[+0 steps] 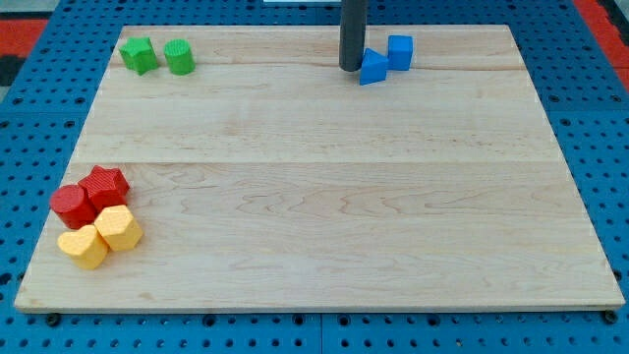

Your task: Move the arm below to the green star

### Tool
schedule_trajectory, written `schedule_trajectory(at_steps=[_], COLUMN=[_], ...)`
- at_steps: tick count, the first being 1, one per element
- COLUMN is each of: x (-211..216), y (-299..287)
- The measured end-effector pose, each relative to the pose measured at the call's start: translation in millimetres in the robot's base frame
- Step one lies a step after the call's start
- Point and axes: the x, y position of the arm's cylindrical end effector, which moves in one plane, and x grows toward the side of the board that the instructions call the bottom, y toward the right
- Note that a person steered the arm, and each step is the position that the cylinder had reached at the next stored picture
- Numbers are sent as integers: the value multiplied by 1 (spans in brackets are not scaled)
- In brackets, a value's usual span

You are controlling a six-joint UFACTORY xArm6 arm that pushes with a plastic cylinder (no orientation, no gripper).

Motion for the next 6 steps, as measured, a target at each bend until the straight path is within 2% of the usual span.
schedule_trajectory(at_steps=[2,5,6], x=[0,-1,37], y=[36,-191,-244])
